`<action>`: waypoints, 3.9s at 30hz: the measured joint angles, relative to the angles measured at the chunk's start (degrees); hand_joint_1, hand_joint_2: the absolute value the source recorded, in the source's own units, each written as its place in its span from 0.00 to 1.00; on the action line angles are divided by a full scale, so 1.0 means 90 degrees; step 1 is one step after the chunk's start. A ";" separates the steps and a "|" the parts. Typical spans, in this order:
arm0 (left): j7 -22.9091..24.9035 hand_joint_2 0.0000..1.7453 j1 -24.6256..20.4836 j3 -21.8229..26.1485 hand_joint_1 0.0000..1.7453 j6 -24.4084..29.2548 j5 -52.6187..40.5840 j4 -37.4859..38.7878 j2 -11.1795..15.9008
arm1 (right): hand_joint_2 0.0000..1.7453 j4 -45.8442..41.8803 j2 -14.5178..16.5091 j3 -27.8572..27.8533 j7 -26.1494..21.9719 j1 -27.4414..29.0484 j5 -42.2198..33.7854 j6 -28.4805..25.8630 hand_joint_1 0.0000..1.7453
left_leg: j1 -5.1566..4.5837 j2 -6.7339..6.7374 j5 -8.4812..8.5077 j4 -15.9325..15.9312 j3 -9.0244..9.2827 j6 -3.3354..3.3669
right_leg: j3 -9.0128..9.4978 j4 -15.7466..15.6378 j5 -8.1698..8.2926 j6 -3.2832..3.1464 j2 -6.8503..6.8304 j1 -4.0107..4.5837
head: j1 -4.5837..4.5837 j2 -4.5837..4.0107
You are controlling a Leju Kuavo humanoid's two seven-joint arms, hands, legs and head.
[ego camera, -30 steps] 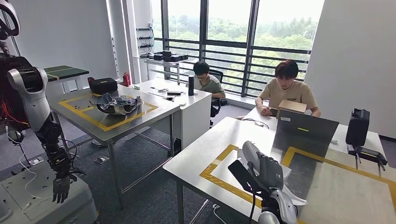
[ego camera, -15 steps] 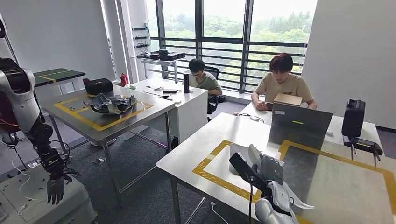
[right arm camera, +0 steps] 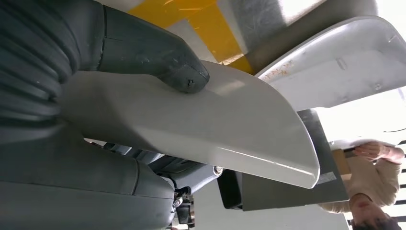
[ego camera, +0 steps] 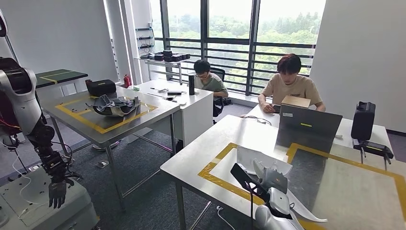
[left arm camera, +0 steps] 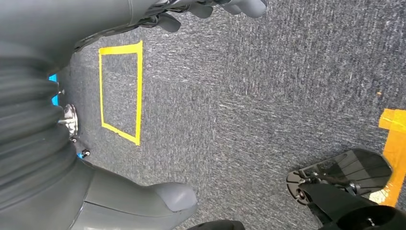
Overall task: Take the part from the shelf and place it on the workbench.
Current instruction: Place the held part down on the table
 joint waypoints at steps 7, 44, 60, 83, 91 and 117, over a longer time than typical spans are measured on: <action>-0.0096 1.00 0.0035 0.0040 0.00 0.0189 0.0206 0.0000 0.0009 | 0.00 0.0133 -0.0040 0.0016 0.0255 -0.0021 0.0059 0.0114 0.00 | 0.0003 -0.0001 0.0008 -0.0045 0.0031 0.0003 | 0.0039 -0.0061 0.0016 0.0019 0.0001 0.0000 | 0.0000 0.0000; 0.0053 0.00 0.0149 0.0336 0.00 0.0435 0.0308 0.0002 0.0039 | 0.00 -0.0007 0.0512 -0.0144 -0.2215 -0.0015 -0.0244 -0.0919 0.00 | 0.0068 0.0014 0.0439 -0.0648 0.0227 0.0198 | -0.0112 0.0881 -0.0524 0.0309 0.0050 -0.0117 | 0.0003 0.0000; 0.0113 0.00 0.0176 0.0340 0.00 0.0418 0.0178 0.0014 0.0030 | 0.00 -0.0879 0.0955 -0.0121 -0.3271 0.0065 -0.0976 -0.0989 0.00 | 0.0142 -0.0237 -0.0215 0.0437 -0.0118 -0.0217 | 0.0350 -0.0689 0.0362 -0.0108 0.0105 -0.0085 | -0.0005 0.0000; -0.0004 0.00 0.0120 0.0343 0.00 0.0392 0.0115 0.0024 0.0005 | 0.00 -0.1486 0.0936 0.0505 -0.3734 0.0393 -0.1555 -0.0998 0.00 | 0.0102 -0.0660 0.0844 -0.0883 0.0053 -0.0057 | 0.0976 -0.0940 0.0013 0.0006 0.0352 -0.0002 | 0.0005 0.0000; -0.0019 0.00 0.0169 0.0347 0.00 0.0378 0.0127 0.0035 0.0001 | 0.00 -0.1503 0.0945 0.0616 -0.3738 0.0471 -0.1562 -0.1011 0.00 | 0.0201 -0.0309 0.0139 0.0711 -0.0565 -0.0325 | 0.0999 -0.1088 0.0141 -0.0131 -0.0226 -0.0057 | -0.0009 0.0000; -0.0001 0.00 0.0205 0.0356 0.00 0.0263 0.0067 0.0045 0.0005 | 0.00 -0.1515 0.0848 0.0812 -0.3737 0.0525 -0.1656 -0.1051 0.00 | 0.0054 -0.0595 0.0341 -0.0338 -0.0120 -0.0118 | 0.0774 -0.1091 0.0323 -0.0113 0.0211 -0.0005 | -0.0015 0.0000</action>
